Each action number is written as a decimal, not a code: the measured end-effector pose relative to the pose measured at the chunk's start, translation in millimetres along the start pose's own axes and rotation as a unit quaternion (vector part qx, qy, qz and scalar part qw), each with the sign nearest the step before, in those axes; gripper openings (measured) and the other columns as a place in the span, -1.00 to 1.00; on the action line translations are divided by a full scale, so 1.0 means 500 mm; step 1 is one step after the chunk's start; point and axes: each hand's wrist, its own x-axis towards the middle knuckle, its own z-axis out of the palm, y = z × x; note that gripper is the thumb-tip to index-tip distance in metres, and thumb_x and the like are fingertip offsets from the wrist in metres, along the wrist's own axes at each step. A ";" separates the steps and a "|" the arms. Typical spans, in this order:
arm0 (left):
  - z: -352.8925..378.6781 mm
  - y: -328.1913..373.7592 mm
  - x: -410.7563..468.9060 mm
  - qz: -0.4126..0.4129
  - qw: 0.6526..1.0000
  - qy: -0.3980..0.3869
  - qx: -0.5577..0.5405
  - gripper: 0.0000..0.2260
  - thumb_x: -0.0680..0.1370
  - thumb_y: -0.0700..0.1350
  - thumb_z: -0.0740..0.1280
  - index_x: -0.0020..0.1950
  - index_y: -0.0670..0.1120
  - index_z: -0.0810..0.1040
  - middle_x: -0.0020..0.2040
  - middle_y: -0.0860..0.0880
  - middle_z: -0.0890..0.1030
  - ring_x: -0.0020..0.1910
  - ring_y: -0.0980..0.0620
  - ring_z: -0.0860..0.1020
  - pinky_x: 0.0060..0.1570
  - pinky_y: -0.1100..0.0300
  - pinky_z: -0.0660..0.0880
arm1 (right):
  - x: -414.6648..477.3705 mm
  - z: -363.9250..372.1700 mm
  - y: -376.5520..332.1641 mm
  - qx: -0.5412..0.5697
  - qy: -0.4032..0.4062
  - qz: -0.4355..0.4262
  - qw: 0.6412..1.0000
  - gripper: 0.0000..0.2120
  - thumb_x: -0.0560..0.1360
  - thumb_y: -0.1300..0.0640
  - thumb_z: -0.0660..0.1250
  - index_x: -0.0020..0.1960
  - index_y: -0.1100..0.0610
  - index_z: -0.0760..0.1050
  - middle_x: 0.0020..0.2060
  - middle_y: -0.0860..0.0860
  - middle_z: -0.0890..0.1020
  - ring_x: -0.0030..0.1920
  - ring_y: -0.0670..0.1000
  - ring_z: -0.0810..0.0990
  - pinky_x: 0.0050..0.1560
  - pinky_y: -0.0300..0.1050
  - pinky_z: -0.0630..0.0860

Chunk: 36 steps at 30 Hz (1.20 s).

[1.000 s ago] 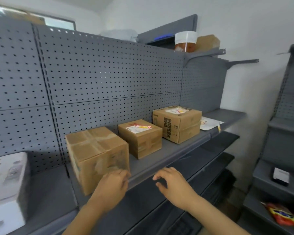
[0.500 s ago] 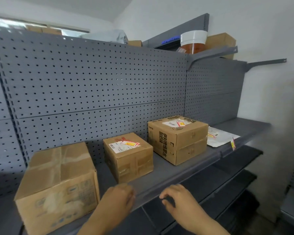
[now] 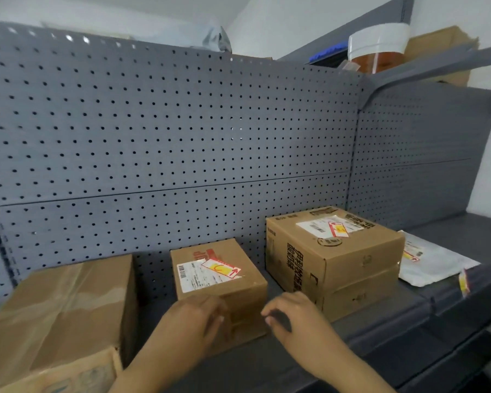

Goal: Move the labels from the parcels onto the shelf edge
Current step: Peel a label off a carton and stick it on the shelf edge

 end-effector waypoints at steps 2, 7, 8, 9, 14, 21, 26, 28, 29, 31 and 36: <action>-0.012 -0.004 0.018 -0.030 0.999 0.016 -0.012 -0.86 0.57 0.08 0.19 0.12 0.22 0.42 0.08 0.26 0.51 0.02 0.23 0.48 0.03 0.32 0.45 | 0.052 0.000 0.001 0.020 0.010 -0.014 1.000 -0.89 0.54 0.04 0.26 0.01 -0.14 0.51 -0.02 -0.25 0.51 0.08 -0.24 0.37 0.14 -0.23 0.40; -0.038 -0.011 0.061 -0.063 0.995 0.076 0.020 -0.86 0.57 -0.01 0.22 0.10 0.16 0.48 0.00 0.22 0.55 -0.08 0.22 0.50 -0.09 0.33 0.44 | 0.188 0.027 -0.004 0.041 0.032 -0.043 0.998 -0.90 0.53 0.05 0.28 0.02 -0.08 0.53 -0.02 -0.18 0.52 0.05 -0.16 0.43 0.07 -0.18 0.48; -0.042 -0.013 0.069 -0.070 0.993 0.089 0.029 -0.86 0.57 -0.02 0.22 0.10 0.15 0.49 0.00 0.21 0.55 -0.07 0.21 0.50 -0.07 0.29 0.46 | 0.214 0.037 -0.010 0.036 0.035 -0.040 0.998 -0.88 0.53 0.03 0.29 0.05 -0.05 0.53 0.01 -0.14 0.54 0.05 -0.12 0.44 0.06 -0.13 0.50; -0.045 -0.016 0.079 -0.078 0.991 0.099 0.041 -0.85 0.57 -0.02 0.22 0.10 0.13 0.50 0.01 0.18 0.56 -0.05 0.17 0.51 -0.04 0.24 0.47 | 0.239 0.047 -0.016 0.026 0.030 -0.029 0.999 -0.82 0.52 -0.01 0.30 0.09 -0.02 0.54 0.04 -0.09 0.55 0.05 -0.07 0.46 0.07 -0.10 0.51; -0.036 -0.046 0.121 -0.107 0.983 0.095 0.115 -0.82 0.57 -0.06 0.21 0.12 0.00 0.53 0.05 0.02 0.60 -0.01 0.02 0.53 0.03 0.08 0.46 | 0.325 0.082 -0.022 -0.130 -0.066 0.021 0.989 -0.58 0.47 -0.18 0.30 0.17 0.09 0.54 0.11 0.06 0.53 0.11 0.13 0.45 0.09 0.02 0.40; -0.030 -0.062 0.131 -0.122 0.979 0.079 0.141 -0.80 0.57 -0.03 0.19 0.14 0.02 0.52 0.07 0.03 0.59 0.02 0.02 0.52 0.05 0.09 0.44 | 0.365 0.071 -0.028 -0.014 -0.153 0.080 0.985 -0.58 0.34 0.03 0.49 0.15 0.10 0.52 0.05 0.03 0.59 0.02 0.08 0.56 0.03 -0.01 0.54; -0.034 -0.053 0.124 -0.112 0.982 0.098 0.116 -0.81 0.57 -0.04 0.22 0.14 0.01 0.53 0.08 0.05 0.58 0.00 0.06 0.53 0.04 0.08 0.48 | 0.340 0.053 -0.022 0.043 -0.091 0.024 0.995 -0.78 0.47 0.18 0.35 0.11 0.05 0.49 0.10 0.00 0.57 -0.02 -0.01 0.55 -0.04 -0.04 0.58; -0.033 -0.043 0.122 -0.105 0.983 0.107 0.105 -0.83 0.56 -0.07 0.24 0.11 0.00 0.55 0.04 0.04 0.59 -0.03 0.06 0.54 0.01 0.07 0.48 | 0.327 0.048 -0.018 0.065 -0.061 0.008 0.996 -0.84 0.49 0.19 0.32 0.05 0.03 0.50 0.06 -0.02 0.58 -0.05 -0.03 0.55 -0.06 -0.04 0.58; -0.032 -0.038 0.120 -0.103 0.984 0.109 0.096 -0.85 0.55 -0.08 0.26 0.09 0.00 0.56 0.02 0.05 0.59 -0.05 0.07 0.54 0.00 0.08 0.48 | 0.322 0.047 -0.016 0.080 -0.051 0.003 0.995 -0.85 0.49 0.20 0.32 0.03 0.02 0.51 0.04 -0.02 0.58 -0.05 -0.03 0.55 -0.06 -0.04 0.58; -0.033 -0.028 0.112 -0.098 0.988 0.110 0.045 -0.87 0.54 -0.09 0.28 0.06 0.01 0.57 -0.02 0.09 0.59 -0.08 0.17 0.53 -0.03 0.19 0.47 | 0.308 0.044 -0.018 0.100 -0.026 -0.017 0.995 -0.87 0.49 0.18 0.32 0.00 0.00 0.50 -0.01 -0.04 0.58 -0.08 -0.04 0.56 -0.09 -0.02 0.60; -0.071 -0.016 0.065 -0.077 0.990 0.119 0.009 -0.87 0.53 -0.11 0.32 0.06 0.00 0.57 -0.08 0.13 0.57 -0.13 0.25 0.50 -0.13 0.44 0.39 | 0.252 0.037 -0.050 0.155 -0.006 -0.081 0.985 -0.89 0.51 0.15 0.32 -0.07 -0.05 0.46 -0.15 -0.15 0.55 -0.19 -0.16 0.54 -0.19 -0.27 0.54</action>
